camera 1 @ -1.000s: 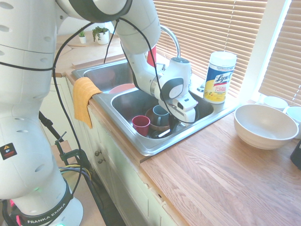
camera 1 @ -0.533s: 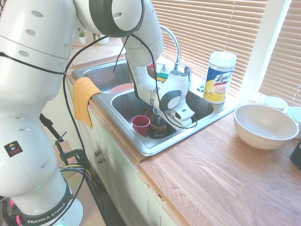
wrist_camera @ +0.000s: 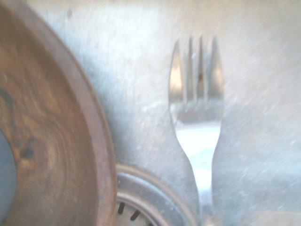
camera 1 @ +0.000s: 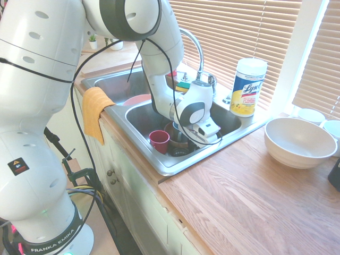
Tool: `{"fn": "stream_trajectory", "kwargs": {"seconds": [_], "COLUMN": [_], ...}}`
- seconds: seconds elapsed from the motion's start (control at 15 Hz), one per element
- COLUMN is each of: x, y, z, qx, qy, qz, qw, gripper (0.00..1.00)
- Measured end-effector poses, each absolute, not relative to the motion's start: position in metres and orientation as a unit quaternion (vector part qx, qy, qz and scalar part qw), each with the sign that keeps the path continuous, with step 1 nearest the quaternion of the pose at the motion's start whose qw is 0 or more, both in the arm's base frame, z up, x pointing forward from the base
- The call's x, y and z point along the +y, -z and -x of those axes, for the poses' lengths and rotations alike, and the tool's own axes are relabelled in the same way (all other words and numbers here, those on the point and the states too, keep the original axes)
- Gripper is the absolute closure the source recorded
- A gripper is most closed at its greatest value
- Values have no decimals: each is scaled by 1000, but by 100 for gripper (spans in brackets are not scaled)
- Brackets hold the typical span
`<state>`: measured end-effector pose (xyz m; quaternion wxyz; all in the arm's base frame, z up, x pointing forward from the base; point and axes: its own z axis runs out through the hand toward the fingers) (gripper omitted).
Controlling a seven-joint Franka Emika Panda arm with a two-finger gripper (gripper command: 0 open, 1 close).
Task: Put the fork into the sink
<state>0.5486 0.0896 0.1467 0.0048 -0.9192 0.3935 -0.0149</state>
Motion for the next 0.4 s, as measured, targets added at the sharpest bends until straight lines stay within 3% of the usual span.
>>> {"fn": "stream_trajectory", "kwargs": {"seconds": [0.4], "x": [99], "y": [-269], "z": [-552], "qx": [372], "qy": [59], "qz": [926], "qw": [5], "gripper": [0]}}
